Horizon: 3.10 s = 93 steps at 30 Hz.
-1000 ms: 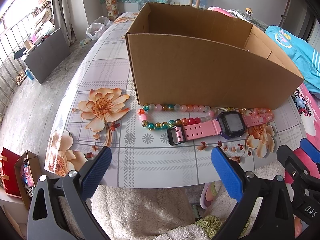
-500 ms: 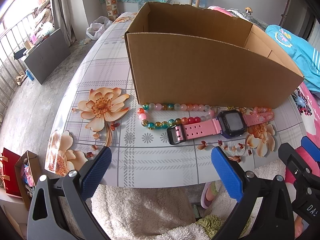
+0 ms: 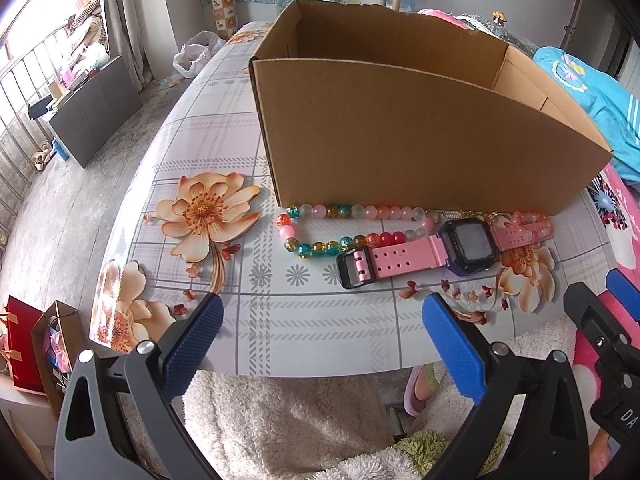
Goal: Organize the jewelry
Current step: 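Lower the right gripper onto the pink smartwatch face and close it, then lift the pink smartwatch with the right gripper and carry it over the box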
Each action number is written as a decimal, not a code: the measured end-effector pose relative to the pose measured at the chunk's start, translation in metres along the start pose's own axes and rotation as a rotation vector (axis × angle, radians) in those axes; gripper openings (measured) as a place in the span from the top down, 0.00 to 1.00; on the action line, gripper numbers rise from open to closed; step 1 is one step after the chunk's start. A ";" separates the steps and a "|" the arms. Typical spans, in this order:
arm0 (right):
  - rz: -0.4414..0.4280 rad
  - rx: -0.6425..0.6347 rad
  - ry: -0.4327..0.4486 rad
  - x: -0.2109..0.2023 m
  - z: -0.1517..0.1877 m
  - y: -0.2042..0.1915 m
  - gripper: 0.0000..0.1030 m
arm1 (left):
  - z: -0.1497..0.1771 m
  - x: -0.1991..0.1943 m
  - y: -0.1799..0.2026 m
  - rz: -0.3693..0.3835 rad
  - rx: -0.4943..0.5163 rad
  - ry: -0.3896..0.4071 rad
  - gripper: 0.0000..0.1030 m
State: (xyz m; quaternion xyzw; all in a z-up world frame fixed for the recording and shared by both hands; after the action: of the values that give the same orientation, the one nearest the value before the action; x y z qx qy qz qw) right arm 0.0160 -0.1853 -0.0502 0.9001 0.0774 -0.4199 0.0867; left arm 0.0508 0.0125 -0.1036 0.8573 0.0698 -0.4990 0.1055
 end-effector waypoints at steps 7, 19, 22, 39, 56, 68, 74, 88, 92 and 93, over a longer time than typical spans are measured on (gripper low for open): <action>-0.018 -0.032 0.034 0.001 -0.009 -0.003 0.14 | -0.012 -0.001 -0.018 0.061 0.010 0.070 0.05; -0.193 -0.472 0.091 0.031 -0.038 -0.071 0.24 | -0.031 -0.010 -0.037 0.328 -0.014 0.170 0.05; -0.235 -0.574 0.065 0.046 -0.041 -0.084 0.26 | -0.039 -0.014 -0.036 0.356 -0.006 0.200 0.05; -0.361 -0.841 -0.126 0.089 -0.025 -0.098 0.53 | -0.004 -0.001 0.008 0.185 0.300 0.215 0.05; -0.573 -0.734 -0.192 0.094 -0.061 -0.068 0.81 | 0.011 0.017 0.071 0.087 0.686 0.275 0.49; -0.605 -0.697 -0.169 0.091 -0.053 -0.089 0.81 | -0.006 0.040 0.077 0.053 0.749 0.282 0.79; -0.530 -0.666 -0.092 0.072 -0.053 -0.076 0.72 | -0.011 0.031 0.084 0.075 0.729 0.316 0.92; -0.189 -0.452 0.018 0.051 -0.016 -0.014 0.69 | -0.006 -0.003 0.082 0.103 0.702 0.353 0.94; -0.135 -0.510 0.042 0.056 -0.007 -0.028 0.69 | -0.006 -0.013 0.082 0.110 0.695 0.364 0.94; -0.130 -0.514 0.048 0.057 -0.006 -0.030 0.69 | -0.007 -0.016 0.083 0.112 0.693 0.371 0.94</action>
State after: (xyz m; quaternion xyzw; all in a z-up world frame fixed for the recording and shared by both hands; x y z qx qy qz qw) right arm 0.0501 -0.1510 -0.0932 0.8512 0.2414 -0.3698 0.2836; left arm 0.0670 -0.0664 -0.0770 0.9201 -0.1317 -0.3232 -0.1778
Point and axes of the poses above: each gripper's, at about its wrist camera, not at the fingertips, and x roughly the way its jaws point, y to its right, z to its underside, the point moved 10 cm from there along x, roughly the way its jaws point, and after that the axes turned 11 degrees about -x, right-handed, at the moved point
